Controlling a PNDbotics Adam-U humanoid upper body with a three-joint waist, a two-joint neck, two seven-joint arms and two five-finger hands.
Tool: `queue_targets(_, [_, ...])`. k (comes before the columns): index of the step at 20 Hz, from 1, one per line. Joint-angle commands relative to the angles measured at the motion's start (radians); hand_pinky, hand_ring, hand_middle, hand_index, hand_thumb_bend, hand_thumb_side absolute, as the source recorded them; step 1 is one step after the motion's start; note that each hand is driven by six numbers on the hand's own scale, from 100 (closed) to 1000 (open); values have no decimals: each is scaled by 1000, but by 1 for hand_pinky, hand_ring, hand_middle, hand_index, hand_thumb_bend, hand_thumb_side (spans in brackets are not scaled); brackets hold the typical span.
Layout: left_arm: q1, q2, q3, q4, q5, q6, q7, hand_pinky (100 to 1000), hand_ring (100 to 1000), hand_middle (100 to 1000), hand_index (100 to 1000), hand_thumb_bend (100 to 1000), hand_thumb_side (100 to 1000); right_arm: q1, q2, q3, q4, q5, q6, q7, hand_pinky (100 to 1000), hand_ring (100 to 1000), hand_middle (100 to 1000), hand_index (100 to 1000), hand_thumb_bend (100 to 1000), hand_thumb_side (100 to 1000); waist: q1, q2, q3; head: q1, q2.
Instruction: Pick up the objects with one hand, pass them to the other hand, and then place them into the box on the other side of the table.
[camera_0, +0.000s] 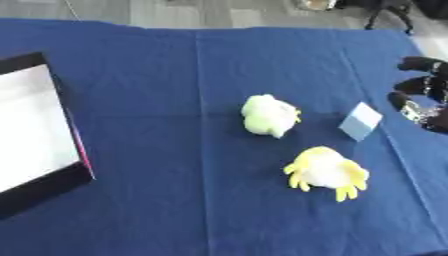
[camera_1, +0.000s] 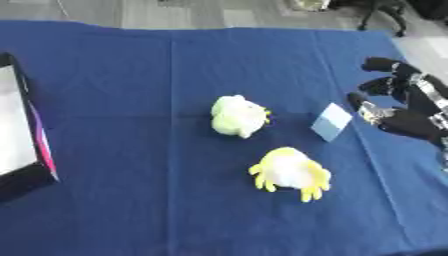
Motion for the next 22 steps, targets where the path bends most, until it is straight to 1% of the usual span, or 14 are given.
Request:
queue_targets(1, [-18, 38, 2, -14, -3, 1, -4, 1000, 764, 755, 770, 100, 796, -9, -49, -21, -15, 77, 54, 30, 818, 777, 880, 913, 389, 395, 7, 8, 5, -14, -15])
queue_targets(5, [-18, 46, -1, -13, -13, 2, -7, 1000, 764, 755, 770, 100, 805, -18, -44, -28, -15, 125, 109, 57, 820, 788, 890, 919, 415, 420, -5, 18, 13, -27, -16])
queue_targets(10, [-20, 53, -7, -13, -24, 3, -10, 1000, 764, 755, 769, 100, 815, -31, -38, -43, 11, 187, 160, 63, 808, 776, 873, 914, 517, 403, -17, 31, 22, -40, -16])
queue_targets(13, [-24, 54, -10, -14, -29, 4, -13, 1000, 764, 755, 769, 100, 818, -41, -33, -50, 39, 227, 167, 61, 799, 768, 860, 907, 563, 398, -20, 39, 27, -48, -16])
queue_targets(16, [-25, 53, -11, -14, -32, 5, -14, 1000, 764, 754, 769, 100, 820, -44, -29, -52, 60, 262, 165, 63, 796, 761, 850, 901, 615, 401, -20, 43, 30, -46, -12])
queue_targets(19, [-26, 52, -14, -14, -34, 6, -17, 1000, 764, 753, 769, 100, 822, -41, -21, -53, 67, 288, 155, 73, 796, 759, 848, 900, 632, 405, -19, 44, 31, -44, -14])
queue_targets(22, [-29, 50, -19, -14, -35, 7, -21, 1000, 764, 752, 768, 100, 823, -36, -11, -51, 70, 303, 148, 92, 797, 758, 845, 899, 667, 401, -18, 45, 35, -47, -21])
